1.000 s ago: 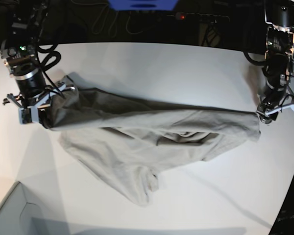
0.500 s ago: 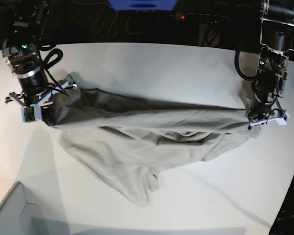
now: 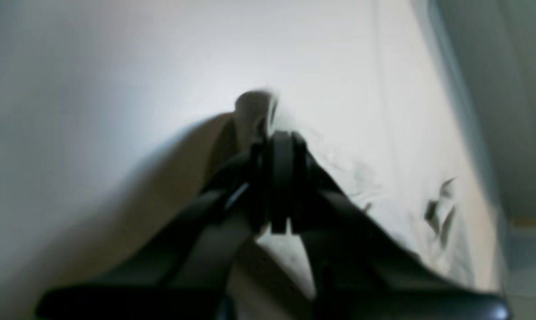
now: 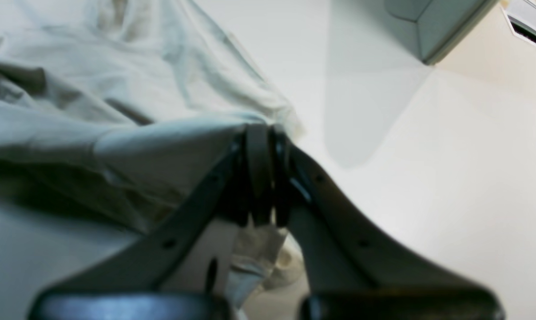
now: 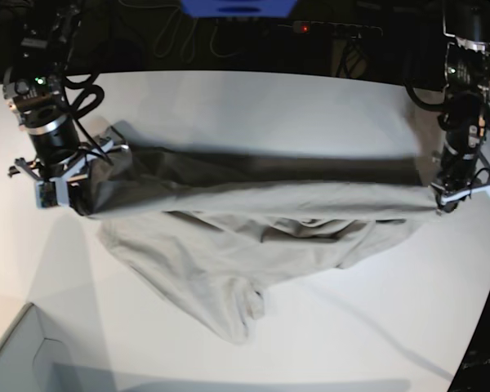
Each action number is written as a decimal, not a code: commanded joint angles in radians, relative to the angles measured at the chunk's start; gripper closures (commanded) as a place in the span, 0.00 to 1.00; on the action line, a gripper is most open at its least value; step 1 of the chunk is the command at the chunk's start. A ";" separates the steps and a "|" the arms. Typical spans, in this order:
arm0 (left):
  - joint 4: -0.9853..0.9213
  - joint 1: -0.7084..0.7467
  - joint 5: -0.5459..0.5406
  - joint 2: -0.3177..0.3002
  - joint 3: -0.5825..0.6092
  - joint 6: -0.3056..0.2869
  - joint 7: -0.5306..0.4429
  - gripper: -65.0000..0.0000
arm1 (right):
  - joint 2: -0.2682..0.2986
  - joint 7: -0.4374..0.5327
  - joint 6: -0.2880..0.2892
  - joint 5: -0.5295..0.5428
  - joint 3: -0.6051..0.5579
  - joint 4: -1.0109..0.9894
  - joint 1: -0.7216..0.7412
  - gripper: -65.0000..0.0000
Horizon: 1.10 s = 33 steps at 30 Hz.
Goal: Layout the t-shirt on the table in an organized manner, then fold the t-shirt properly
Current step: 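Lift the shirt high with both grippers and lay it flat on the table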
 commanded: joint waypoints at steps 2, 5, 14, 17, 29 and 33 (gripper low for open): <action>0.074 0.055 -0.006 -0.020 -0.063 -0.002 -0.014 1.00 | 0.008 0.029 0.000 0.008 0.002 0.016 0.007 1.00; 0.130 0.144 -0.006 -0.020 -0.128 -0.002 -0.014 1.00 | 0.008 0.029 0.000 0.008 0.001 0.016 -0.001 1.00; 0.162 0.172 -0.003 -0.018 -0.151 -0.008 -0.014 1.00 | 0.008 0.032 0.000 0.008 0.001 0.022 0.005 1.00; 0.150 0.040 0.000 -0.026 -0.103 -0.003 0.035 1.00 | 0.010 0.029 0.000 0.008 0.001 0.018 0.078 1.00; -0.154 -0.638 0.000 0.031 -0.085 -0.006 0.419 1.00 | 0.091 -0.146 0.000 0.005 0.002 -0.079 0.592 1.00; -0.300 -0.878 0.000 0.023 0.038 -0.006 0.422 1.00 | 0.143 -0.184 0.000 0.005 -0.001 -0.211 0.788 1.00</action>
